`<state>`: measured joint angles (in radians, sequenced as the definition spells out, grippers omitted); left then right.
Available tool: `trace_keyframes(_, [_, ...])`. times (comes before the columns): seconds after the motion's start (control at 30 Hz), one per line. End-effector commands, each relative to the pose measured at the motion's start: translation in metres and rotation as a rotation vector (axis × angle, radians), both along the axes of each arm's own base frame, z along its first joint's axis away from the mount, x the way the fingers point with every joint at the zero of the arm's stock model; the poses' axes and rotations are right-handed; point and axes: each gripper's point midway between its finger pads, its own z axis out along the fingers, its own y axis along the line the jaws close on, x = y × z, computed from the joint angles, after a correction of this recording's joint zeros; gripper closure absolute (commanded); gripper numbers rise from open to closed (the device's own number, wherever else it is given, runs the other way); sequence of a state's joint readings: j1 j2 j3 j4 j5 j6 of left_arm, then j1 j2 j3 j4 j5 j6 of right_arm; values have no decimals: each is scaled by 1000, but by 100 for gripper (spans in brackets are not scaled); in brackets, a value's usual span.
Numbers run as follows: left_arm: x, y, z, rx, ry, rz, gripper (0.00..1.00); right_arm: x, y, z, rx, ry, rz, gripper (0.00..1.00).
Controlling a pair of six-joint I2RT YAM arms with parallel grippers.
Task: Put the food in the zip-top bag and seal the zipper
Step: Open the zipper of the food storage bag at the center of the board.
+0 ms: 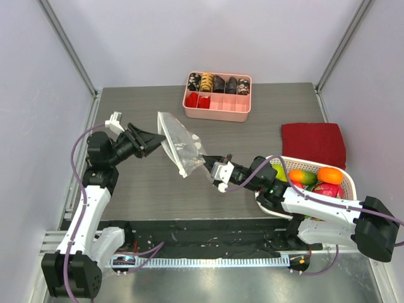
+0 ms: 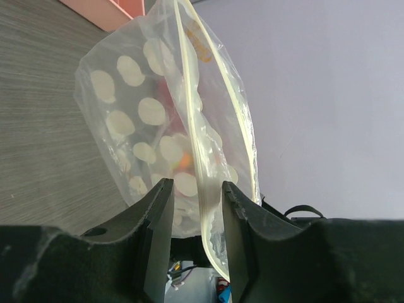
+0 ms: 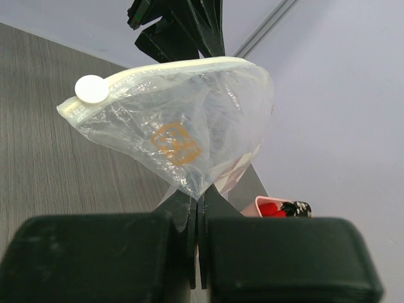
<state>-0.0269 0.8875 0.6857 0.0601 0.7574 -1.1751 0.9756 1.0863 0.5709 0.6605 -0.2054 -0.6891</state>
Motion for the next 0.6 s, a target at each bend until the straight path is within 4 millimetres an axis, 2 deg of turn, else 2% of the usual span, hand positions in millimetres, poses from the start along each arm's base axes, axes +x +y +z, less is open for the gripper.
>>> trace_keyframes(0.0, [-3, -5, 10, -41, -44, -29, 60, -8, 2, 25, 90, -38, 29, 99])
trace_keyframes(0.03, [-4, -5, 11, -47, -45, -34, 61, -9, 3, 24, 87, -38, 33, 99])
trace_keyframes(0.07, [-4, -5, 11, -53, -41, -33, 67, -9, 3, 23, 86, -35, 32, 99])
trace_keyframes(0.1, [-4, -5, 11, -57, -40, -34, 79, -9, 3, 22, 85, -34, 30, 99])
trace_keyframes(0.17, [-5, -6, 13, -53, -47, -39, 94, -7, 4, 18, 79, -19, 21, 99])
trace_keyframes(0.2, [-5, -5, 12, -31, -59, -41, 100, -6, 4, 17, 75, -10, 17, 91])
trace_keyframes(0.23, [-6, -5, 12, -4, -47, -41, 100, -7, 5, 9, 52, 37, 19, 82])
trace_keyframes(0.27, [-6, -4, 9, 30, -39, -33, 100, -6, 4, 16, 67, 61, 10, 61])
trace_keyframes(0.3, [-5, -2, 3, 125, -88, -41, 100, -7, 2, 18, 77, 106, 9, 48])
trace_keyframes(0.33, [-9, -1, -2, 176, -37, -43, 100, -9, 1, -1, 10, 188, 8, 36])
trace_keyframes(0.37, [-7, 0, -7, 232, -32, -25, 100, -14, 0, 10, 25, 241, 24, 19])
trace_keyframes(0.4, [-6, 3, -14, 314, -61, -37, 100, -23, 1, 5, -9, 283, 57, 10])
trace_keyframes(0.43, [-5, 5, -13, 357, -58, -33, 100, -29, -4, -14, -85, 357, 57, 5])
trace_keyframes(0.47, [-4, 6, -31, 413, 5, -37, 100, -33, -5, -11, -84, 409, 65, 4])
trace_keyframes(0.53, [0, 8, -30, 501, -34, -53, 100, -45, -12, -13, -133, 497, 76, 3])
trace_keyframes(0.57, [0, 9, -41, 554, 5, -61, 100, -52, -14, -15, -142, 569, 84, 3])
